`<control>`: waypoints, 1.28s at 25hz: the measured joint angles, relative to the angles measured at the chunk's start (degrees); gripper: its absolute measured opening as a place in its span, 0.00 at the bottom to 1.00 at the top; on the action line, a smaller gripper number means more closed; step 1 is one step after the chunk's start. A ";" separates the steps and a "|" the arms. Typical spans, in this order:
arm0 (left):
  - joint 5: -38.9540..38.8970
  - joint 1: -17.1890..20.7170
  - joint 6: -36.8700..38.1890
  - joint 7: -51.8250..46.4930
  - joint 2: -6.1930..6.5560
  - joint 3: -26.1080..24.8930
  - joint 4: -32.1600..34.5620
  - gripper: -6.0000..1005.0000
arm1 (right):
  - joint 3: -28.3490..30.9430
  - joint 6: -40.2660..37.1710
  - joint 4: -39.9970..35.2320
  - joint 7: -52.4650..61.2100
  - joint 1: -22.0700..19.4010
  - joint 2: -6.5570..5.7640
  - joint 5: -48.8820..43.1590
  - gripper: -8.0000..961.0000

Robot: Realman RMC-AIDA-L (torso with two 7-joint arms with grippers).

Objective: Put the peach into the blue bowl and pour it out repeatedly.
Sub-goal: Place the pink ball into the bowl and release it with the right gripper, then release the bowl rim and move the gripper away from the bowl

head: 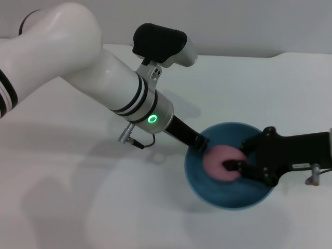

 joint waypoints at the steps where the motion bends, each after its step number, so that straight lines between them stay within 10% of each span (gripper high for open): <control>1: -0.06 0.00 -0.02 -0.01 0.01 0.01 -0.02 0.01 | -1.28 1.22 -0.30 1.08 0.25 0.02 -0.90 0.14; 10: -0.26 0.00 -0.25 -0.01 0.02 0.07 -0.17 0.01 | -4.18 2.47 -3.22 5.05 0.81 0.06 -2.95 0.40; 23: -0.25 -0.30 -0.62 -0.01 0.07 0.06 -0.19 0.01 | -3.43 1.35 -6.24 9.80 1.13 -0.04 -5.67 0.43; 32: -0.24 -0.01 -1.97 0.36 0.09 0.13 -2.43 0.01 | 3.89 2.01 -7.64 10.06 -0.28 0.08 -3.16 0.67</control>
